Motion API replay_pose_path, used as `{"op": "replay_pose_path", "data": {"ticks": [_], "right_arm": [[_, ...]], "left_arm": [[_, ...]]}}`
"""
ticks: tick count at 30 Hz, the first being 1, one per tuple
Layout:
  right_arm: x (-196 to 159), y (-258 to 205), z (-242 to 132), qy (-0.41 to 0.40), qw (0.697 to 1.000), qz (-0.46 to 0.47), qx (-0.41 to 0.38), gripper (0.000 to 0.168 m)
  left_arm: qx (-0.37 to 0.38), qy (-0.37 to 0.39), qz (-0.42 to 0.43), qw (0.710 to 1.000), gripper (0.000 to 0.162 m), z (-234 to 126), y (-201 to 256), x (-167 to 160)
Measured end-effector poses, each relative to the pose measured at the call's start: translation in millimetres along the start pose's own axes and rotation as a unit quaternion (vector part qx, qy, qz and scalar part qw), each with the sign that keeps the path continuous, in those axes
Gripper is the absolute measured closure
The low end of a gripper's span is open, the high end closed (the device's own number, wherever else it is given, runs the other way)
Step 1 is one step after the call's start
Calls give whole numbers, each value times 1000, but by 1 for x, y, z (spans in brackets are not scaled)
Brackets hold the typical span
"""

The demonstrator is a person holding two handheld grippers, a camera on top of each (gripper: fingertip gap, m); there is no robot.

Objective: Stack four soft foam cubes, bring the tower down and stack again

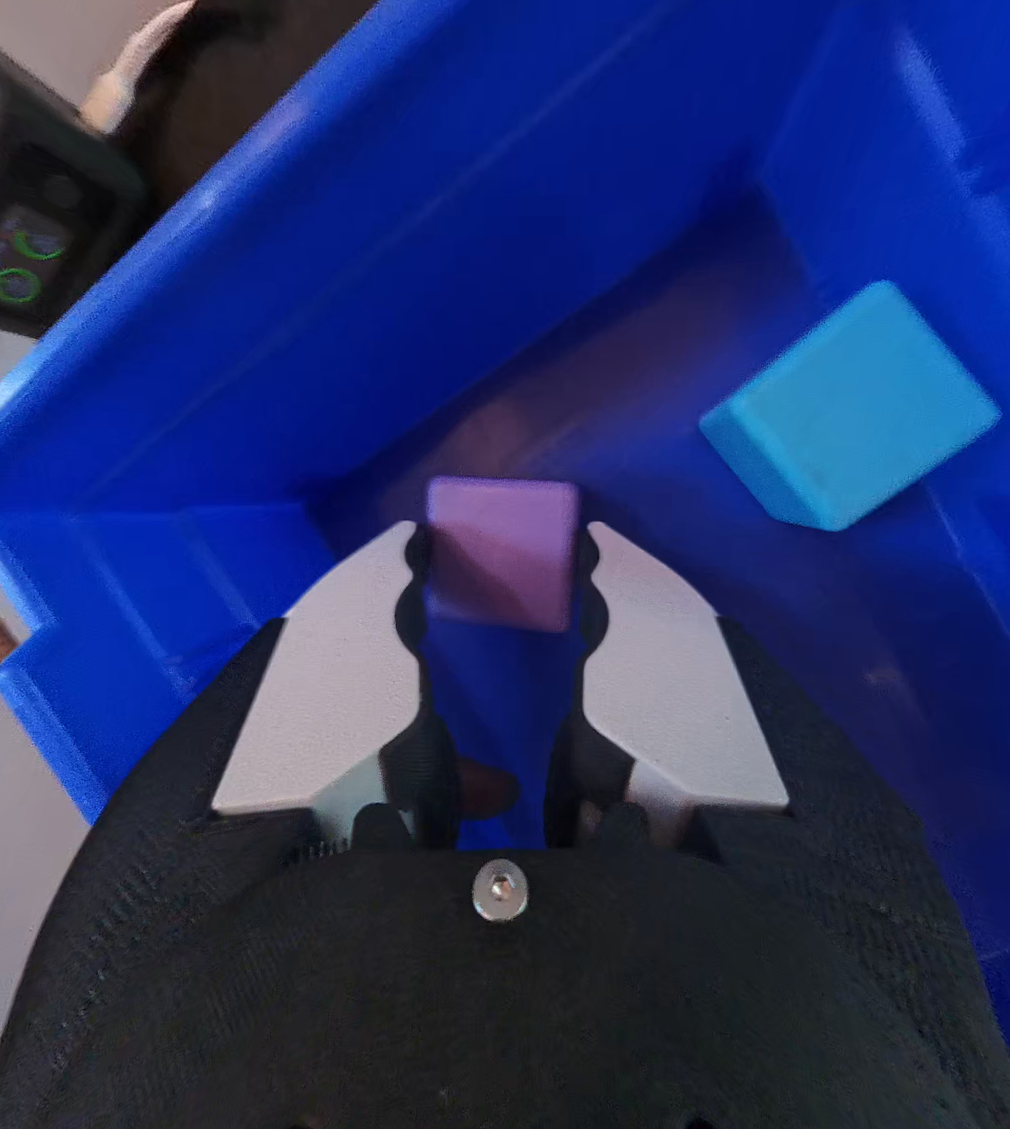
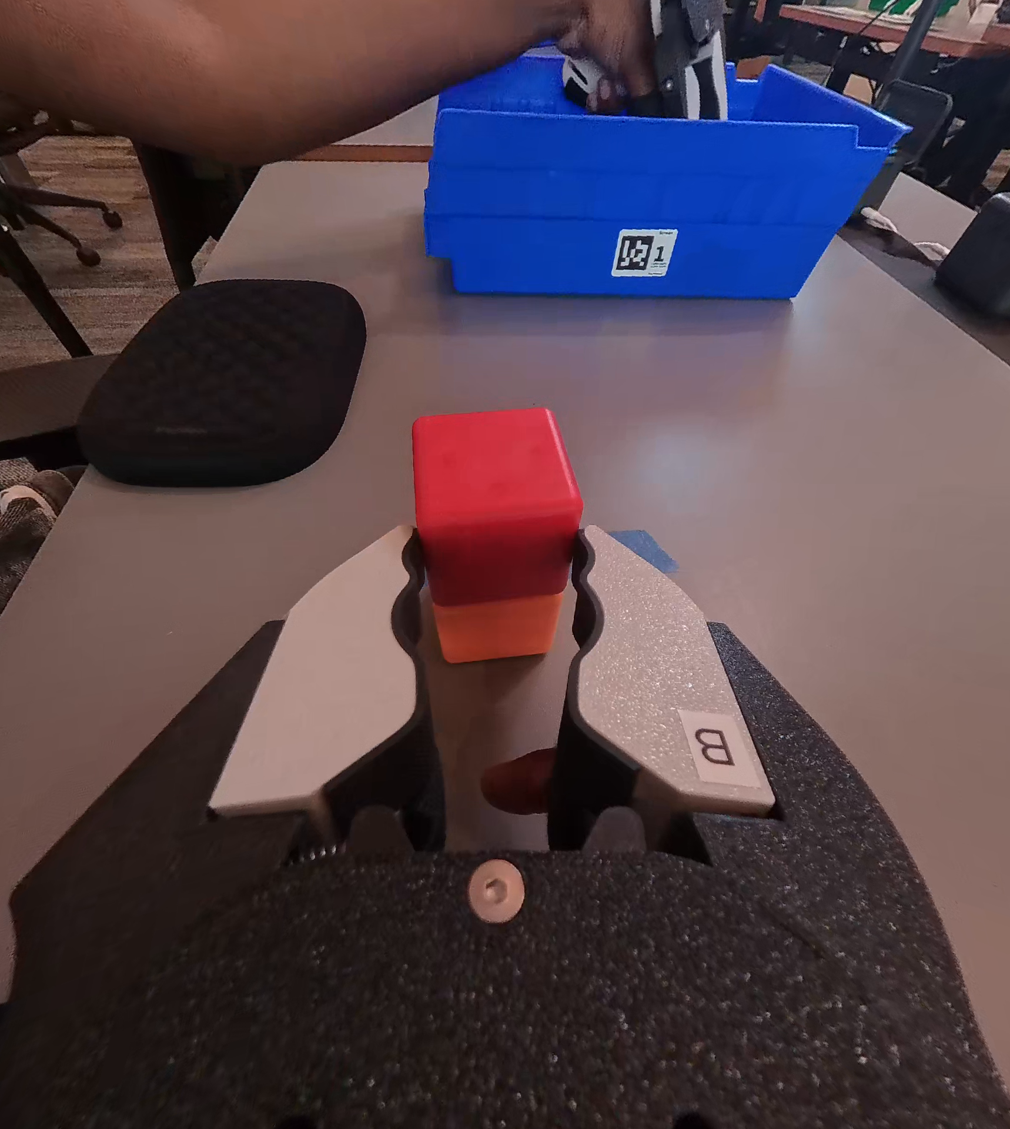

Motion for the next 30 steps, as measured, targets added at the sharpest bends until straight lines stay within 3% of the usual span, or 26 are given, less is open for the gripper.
{"op": "replay_pose_path", "data": {"ticks": [3,5,7,11,14,16,24,30], "right_arm": [[0,0,0,0,1000,-1,-1,121],[0,0,0,1,1000,1,0,121],[0,0,1,1,1000,2,2,121],[1,0,3,2,1000,2,4,121],[1,0,4,3,1000,2,4,121],[1,0,4,3,1000,0,3,121],[1,0,4,3,1000,0,4,121],[1,1,4,4,1000,-1,6,121]], "left_arm": [[15,30,-26,999,115,-20,2,6],[20,124,-27,992,115,-57,16,21],[-20,251,-36,967,115,-107,48,40],[-206,489,8,848,115,-205,173,68],[-315,555,20,770,116,-231,268,70],[-363,562,10,743,116,-226,311,68],[-369,554,-35,745,116,-172,356,67],[-338,540,-8,771,116,-150,365,65]]}}
Point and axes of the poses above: each gripper's, where its closed fingertips meet, z out along the fingers, x out of its top, y = z × x across the jaws, the point moved 5 cm from there along -z, back along the fingers, and after that the axes turned 8 degrees about x, right-handed, at the moved point
